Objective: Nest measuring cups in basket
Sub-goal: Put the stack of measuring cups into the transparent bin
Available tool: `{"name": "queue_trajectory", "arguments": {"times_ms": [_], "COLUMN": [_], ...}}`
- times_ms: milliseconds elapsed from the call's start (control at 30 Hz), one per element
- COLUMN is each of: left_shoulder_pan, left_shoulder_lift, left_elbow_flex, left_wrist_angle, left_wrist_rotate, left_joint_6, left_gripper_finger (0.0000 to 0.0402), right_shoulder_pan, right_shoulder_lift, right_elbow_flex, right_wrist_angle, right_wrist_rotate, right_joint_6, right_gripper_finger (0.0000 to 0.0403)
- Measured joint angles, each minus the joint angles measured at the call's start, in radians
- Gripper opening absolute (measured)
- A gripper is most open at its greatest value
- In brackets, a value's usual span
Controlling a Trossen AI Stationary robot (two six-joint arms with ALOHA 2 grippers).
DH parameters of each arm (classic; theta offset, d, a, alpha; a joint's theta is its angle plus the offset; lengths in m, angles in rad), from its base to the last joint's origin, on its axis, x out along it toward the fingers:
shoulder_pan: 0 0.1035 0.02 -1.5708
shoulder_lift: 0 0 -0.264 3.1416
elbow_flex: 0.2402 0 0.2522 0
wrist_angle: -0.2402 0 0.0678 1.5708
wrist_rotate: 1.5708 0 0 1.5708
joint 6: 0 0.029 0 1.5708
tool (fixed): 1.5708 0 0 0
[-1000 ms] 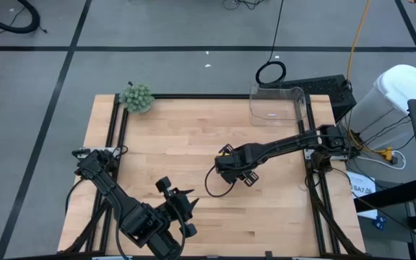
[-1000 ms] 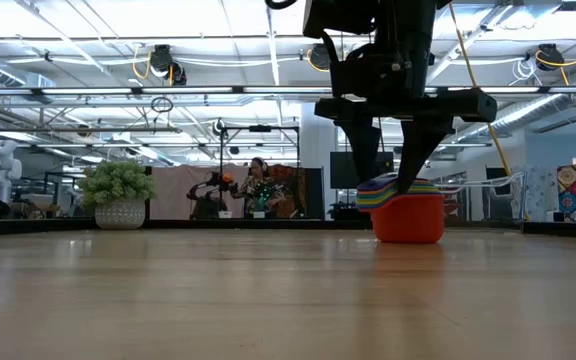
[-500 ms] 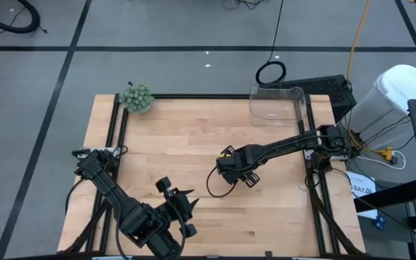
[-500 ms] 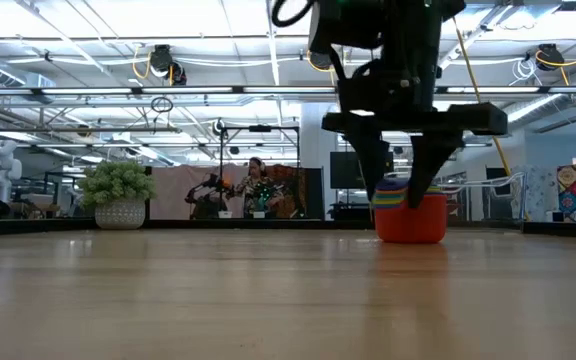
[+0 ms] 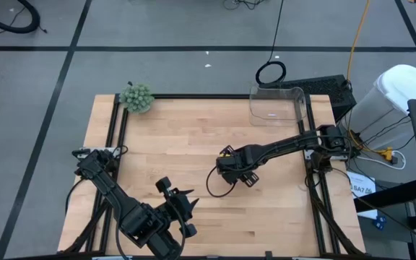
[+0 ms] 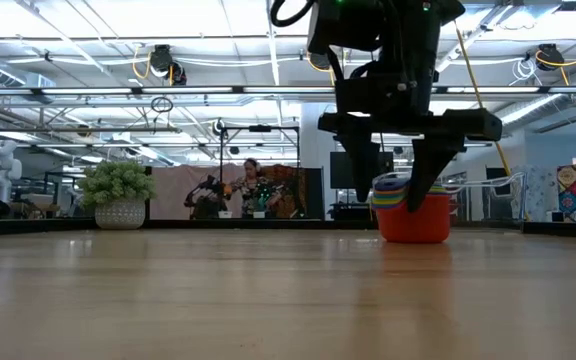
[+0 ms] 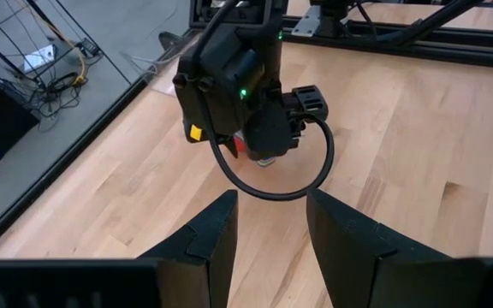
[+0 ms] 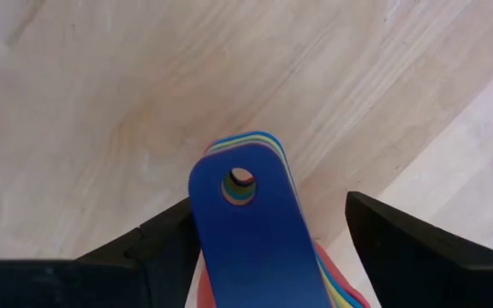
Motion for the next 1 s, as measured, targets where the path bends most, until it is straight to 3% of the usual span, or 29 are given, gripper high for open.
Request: {"name": "queue_trajectory", "arguments": {"times_ms": [267, 700, 1000], "left_shoulder_pan": [0.000, 0.000, 0.000], "left_shoulder_lift": [0.000, 0.000, 0.000], "left_elbow_flex": [0.000, 0.000, 0.000], "left_wrist_angle": [0.000, 0.000, 0.000], "left_wrist_rotate": [0.000, 0.000, 0.000], "left_joint_6": [0.000, 0.000, 0.001], "left_gripper_finger": [0.0145, 0.0145, 0.0145], "right_shoulder_pan": [-0.014, -0.033, -0.033], "right_shoulder_lift": [0.000, 0.000, 0.000], "right_elbow_flex": [0.000, 0.001, 0.001], "right_wrist_angle": [-0.014, -0.041, -0.051], "right_wrist_rotate": [-0.001, -0.005, 0.024], "right_joint_6": [-0.001, -0.023, -0.065], "right_gripper_finger": [0.0255, 0.0135, 0.0132]}}
